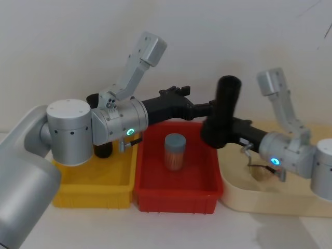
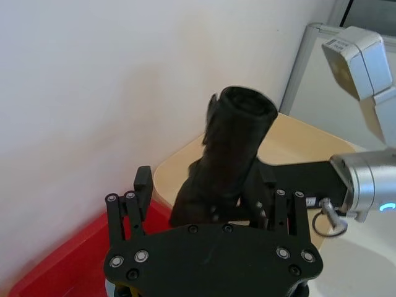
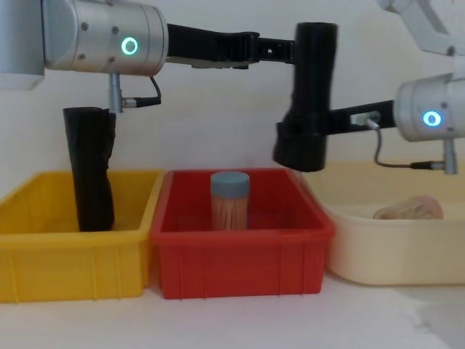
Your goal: Pick up the garbage bag with the one hand and transfer it to the other hand.
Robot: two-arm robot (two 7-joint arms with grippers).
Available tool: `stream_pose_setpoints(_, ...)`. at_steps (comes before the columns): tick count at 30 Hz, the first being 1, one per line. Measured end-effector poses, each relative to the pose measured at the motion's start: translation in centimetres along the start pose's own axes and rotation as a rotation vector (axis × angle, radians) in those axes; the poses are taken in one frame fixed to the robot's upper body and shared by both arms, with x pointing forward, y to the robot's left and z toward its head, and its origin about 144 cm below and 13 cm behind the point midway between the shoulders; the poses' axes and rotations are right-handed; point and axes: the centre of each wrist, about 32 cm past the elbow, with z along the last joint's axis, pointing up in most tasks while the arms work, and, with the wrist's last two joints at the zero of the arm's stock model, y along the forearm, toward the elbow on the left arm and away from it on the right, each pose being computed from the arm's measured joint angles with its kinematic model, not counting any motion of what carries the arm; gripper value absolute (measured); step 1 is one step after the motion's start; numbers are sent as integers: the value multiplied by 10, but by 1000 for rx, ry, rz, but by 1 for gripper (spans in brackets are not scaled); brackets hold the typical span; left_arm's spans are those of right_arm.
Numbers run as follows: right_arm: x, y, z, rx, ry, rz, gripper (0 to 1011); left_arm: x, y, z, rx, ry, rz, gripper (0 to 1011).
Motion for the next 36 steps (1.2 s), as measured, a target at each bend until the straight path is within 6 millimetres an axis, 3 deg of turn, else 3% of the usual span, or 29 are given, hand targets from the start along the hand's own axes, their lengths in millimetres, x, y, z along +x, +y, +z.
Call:
stream_pose_setpoints(10, 24, -30, -3, -32, -21, -151, 555, 0, 0, 0, 0, 0, 0, 1000)
stream_pose_setpoints(13, 35, -42, -3, -49, -39, -207, 675, 0, 0, 0, 0, 0, 1, 1000)
stream_pose_setpoints(25, 51, -62, -3, -77, -69, -300, 991, 0, 0, 0, 0, 0, 1, 1000)
stream_pose_setpoints(36, 57, -69, -2, -88, -81, -334, 1004, 0, 0, 0, 0, 0, 1, 1000)
